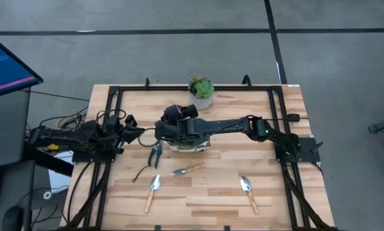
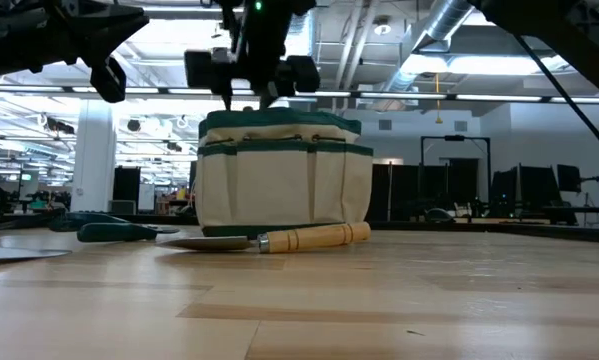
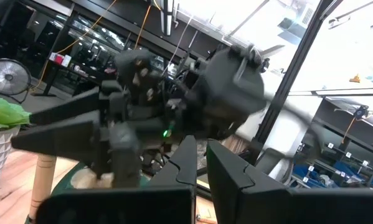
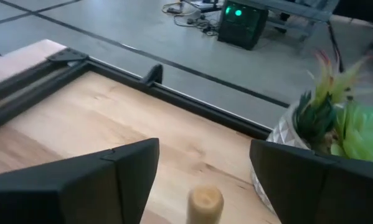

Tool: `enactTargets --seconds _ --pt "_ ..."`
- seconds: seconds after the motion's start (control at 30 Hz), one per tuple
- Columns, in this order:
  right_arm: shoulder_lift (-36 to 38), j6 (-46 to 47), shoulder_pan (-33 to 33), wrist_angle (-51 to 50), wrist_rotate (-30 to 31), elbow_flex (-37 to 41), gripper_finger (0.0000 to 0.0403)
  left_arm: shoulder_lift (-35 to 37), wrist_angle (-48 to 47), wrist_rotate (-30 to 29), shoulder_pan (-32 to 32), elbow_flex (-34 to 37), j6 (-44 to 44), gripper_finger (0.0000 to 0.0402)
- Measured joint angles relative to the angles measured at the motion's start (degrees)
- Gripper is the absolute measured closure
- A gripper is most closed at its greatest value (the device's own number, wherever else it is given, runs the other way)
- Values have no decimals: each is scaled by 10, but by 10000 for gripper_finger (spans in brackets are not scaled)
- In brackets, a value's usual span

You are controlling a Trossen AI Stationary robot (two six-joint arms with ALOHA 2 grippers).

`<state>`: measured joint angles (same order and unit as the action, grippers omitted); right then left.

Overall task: Pick & Place Garden tools in Gardening bag
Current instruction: Put the small trowel into the gardening bag

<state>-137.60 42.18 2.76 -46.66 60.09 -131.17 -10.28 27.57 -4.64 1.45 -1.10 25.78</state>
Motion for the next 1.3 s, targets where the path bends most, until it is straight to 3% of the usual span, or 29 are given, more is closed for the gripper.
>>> enactTargets --seconds 0.23,0.43,0.57,0.73,0.83,1.0,1.3 --pt "33 -3 8 -51 -50 -28 157 0 0 0 0 0 0 394" --pt "128 -8 23 -94 -211 -31 157 0 0 0 0 0 0 394" --pt "175 54 48 -200 -288 -30 159 0 0 0 0 0 0 394" --pt "199 174 105 -384 -304 -30 167 -2 0 0 0 0 0 394" --pt "195 223 145 -433 -331 -24 172 -4 1 0 0 0 0 394" --pt "199 233 197 -432 -411 23 177 -8 1 0 0 0 0 394" --pt "262 340 283 -408 -528 224 178 -10 4 0 0 0 0 394"
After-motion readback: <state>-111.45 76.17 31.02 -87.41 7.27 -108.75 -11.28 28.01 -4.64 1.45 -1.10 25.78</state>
